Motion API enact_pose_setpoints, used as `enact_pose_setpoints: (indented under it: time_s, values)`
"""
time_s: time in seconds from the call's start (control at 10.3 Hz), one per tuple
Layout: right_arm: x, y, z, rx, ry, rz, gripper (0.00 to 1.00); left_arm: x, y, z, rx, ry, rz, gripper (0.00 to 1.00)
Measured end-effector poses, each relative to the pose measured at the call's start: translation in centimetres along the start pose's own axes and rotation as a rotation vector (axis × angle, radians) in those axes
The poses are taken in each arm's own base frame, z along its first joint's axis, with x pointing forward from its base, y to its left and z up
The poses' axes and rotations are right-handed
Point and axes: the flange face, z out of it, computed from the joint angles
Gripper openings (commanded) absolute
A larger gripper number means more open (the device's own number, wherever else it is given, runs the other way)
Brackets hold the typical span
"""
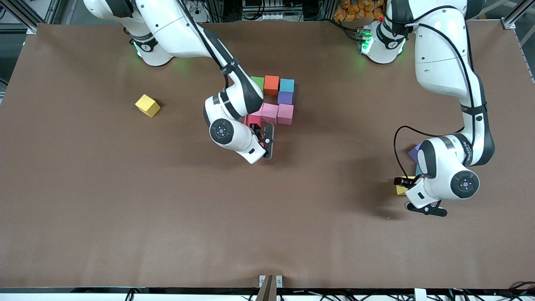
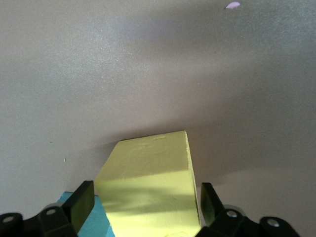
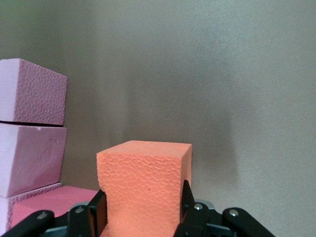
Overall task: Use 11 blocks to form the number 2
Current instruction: 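Grasp yellow with the left gripper while the right gripper sets orange, then carry yellow to the shape with the left gripper while the right gripper withdraws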
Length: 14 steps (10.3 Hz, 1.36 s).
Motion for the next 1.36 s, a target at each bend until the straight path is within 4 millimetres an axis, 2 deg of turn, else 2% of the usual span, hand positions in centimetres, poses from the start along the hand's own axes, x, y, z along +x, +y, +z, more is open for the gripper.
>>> enact_pose_setpoints:
  time_s: [0.19, 0.29, 0.58, 0.68, 0.78, 0.97, 1.07, 1.36]
  values:
    - [0.2, -0.2, 0.1, 0.0, 0.002, -0.003, 0.0, 0.0, 0.0, 0.1, 0.0, -0.002, 0.016, 0.1]
    - [0.2, -0.2, 0.2, 0.0, 0.002, -0.003, 0.0, 0.0, 0.0, -0.1, 0.0, 0.001, 0.035, 0.0]
    - [0.0, -0.3, 0.4, -0.002, -0.005, -0.005, 0.0, 0.0, -0.1, -0.3, -0.001, 0.005, 0.04, 0.0]
    - [0.1, -0.3, 0.4, -0.005, -0.007, -0.008, 0.12, 0.1, -0.1, -0.8, -0.002, 0.014, 0.041, 0.0]
    - [0.1, -0.3, 0.4, -0.006, -0.009, -0.008, 0.99, 0.2, 0.0, -1.7, -0.003, 0.029, 0.043, 0.0]
    - [0.0, -0.3, 0.4, -0.007, -0.01, 0.009, 1.0, 0.0, 0.9, -4.1, -0.024, 0.046, 0.002, 0.0]
    - [-0.2, -0.2, 0.5, -0.007, -0.012, 0.021, 1.0, -0.1, 2.0, -5.1, -0.039, 0.047, -0.035, 0.0]
    - [-0.6, 0.0, 0.4, -0.001, -0.014, 0.045, 1.0, 0.0, 7.3, -6.7, -0.075, 0.044, -0.148, 0.0]
